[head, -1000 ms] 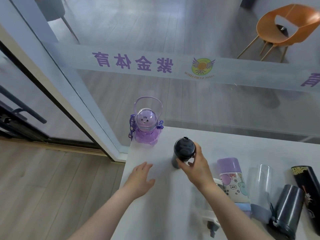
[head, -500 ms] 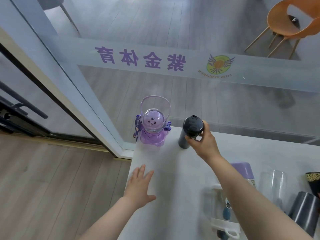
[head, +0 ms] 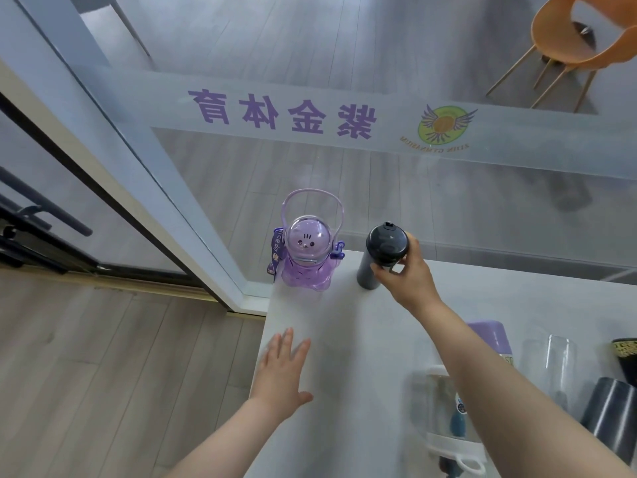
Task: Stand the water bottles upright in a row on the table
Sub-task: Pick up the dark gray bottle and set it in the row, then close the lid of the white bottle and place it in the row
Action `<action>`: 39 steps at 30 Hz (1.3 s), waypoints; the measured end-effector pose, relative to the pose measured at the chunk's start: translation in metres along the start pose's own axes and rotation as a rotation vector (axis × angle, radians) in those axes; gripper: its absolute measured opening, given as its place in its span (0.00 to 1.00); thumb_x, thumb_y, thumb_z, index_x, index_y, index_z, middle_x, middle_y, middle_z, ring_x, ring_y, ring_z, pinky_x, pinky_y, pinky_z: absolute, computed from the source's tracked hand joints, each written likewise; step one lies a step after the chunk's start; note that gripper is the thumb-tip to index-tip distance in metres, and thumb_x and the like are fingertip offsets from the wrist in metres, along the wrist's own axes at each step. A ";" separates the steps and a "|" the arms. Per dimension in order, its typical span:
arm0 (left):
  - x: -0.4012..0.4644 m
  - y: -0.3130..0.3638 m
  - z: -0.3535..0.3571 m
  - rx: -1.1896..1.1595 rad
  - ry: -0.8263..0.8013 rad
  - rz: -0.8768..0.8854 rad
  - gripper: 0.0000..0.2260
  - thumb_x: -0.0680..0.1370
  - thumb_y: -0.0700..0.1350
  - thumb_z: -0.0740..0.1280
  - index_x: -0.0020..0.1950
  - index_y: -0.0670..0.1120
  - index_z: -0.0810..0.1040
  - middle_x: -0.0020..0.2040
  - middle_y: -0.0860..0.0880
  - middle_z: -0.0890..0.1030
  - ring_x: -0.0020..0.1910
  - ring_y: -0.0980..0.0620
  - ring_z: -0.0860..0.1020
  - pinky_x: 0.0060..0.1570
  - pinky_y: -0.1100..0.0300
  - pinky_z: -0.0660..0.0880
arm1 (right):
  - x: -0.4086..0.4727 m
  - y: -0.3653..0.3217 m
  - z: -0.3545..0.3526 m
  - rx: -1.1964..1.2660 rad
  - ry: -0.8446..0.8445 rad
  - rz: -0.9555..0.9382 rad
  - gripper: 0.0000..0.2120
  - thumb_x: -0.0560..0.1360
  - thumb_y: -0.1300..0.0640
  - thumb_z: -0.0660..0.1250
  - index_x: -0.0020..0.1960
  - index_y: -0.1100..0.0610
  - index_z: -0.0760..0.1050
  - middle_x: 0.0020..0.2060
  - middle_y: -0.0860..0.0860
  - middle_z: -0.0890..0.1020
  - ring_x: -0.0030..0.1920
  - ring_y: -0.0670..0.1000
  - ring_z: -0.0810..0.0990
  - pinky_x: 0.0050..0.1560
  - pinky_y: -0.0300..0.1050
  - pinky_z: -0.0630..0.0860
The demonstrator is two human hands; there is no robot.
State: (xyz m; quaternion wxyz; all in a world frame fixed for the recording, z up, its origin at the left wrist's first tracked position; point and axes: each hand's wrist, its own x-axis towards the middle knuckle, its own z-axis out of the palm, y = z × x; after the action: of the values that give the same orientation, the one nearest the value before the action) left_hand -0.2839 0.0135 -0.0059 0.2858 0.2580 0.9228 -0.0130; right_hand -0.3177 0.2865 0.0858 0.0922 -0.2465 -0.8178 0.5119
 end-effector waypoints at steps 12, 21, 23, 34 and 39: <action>0.002 -0.006 -0.003 -0.091 -0.033 0.025 0.43 0.74 0.60 0.66 0.78 0.54 0.41 0.79 0.45 0.36 0.77 0.43 0.36 0.76 0.48 0.43 | -0.005 0.017 -0.001 -0.095 -0.083 0.161 0.40 0.70 0.51 0.75 0.72 0.42 0.54 0.62 0.45 0.70 0.59 0.50 0.72 0.57 0.53 0.76; 0.001 0.020 -0.007 -0.308 0.049 0.135 0.32 0.78 0.55 0.64 0.78 0.52 0.53 0.80 0.49 0.46 0.78 0.48 0.44 0.76 0.55 0.48 | -0.066 0.051 -0.045 -0.127 -0.048 0.238 0.30 0.76 0.55 0.67 0.73 0.49 0.57 0.67 0.52 0.70 0.63 0.53 0.72 0.63 0.50 0.71; -0.002 0.037 -0.005 -0.356 0.044 0.132 0.31 0.78 0.55 0.64 0.77 0.52 0.55 0.79 0.49 0.49 0.78 0.48 0.47 0.76 0.55 0.49 | -0.087 0.058 -0.061 -0.125 -0.043 0.233 0.27 0.76 0.57 0.66 0.72 0.49 0.59 0.65 0.51 0.71 0.63 0.51 0.72 0.64 0.49 0.70; -0.027 0.165 0.014 -0.959 -0.063 0.038 0.20 0.79 0.50 0.64 0.71 0.53 0.66 0.70 0.56 0.69 0.69 0.57 0.67 0.68 0.61 0.63 | -0.191 0.097 -0.128 -0.117 -0.131 0.176 0.23 0.76 0.54 0.66 0.67 0.42 0.63 0.62 0.42 0.72 0.61 0.45 0.74 0.64 0.49 0.72; -0.041 0.205 0.024 -1.172 -0.124 -0.016 0.23 0.79 0.51 0.65 0.72 0.49 0.65 0.70 0.53 0.69 0.67 0.56 0.70 0.63 0.61 0.67 | -0.214 0.113 -0.139 -0.154 -0.298 0.193 0.27 0.76 0.53 0.66 0.71 0.44 0.59 0.68 0.41 0.69 0.66 0.44 0.70 0.68 0.46 0.68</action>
State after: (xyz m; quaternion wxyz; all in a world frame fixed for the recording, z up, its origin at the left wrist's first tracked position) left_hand -0.1433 0.1675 0.0215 0.4339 0.0488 0.7596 0.4820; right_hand -0.0425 0.3302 0.0711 -0.0988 -0.2515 -0.8317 0.4850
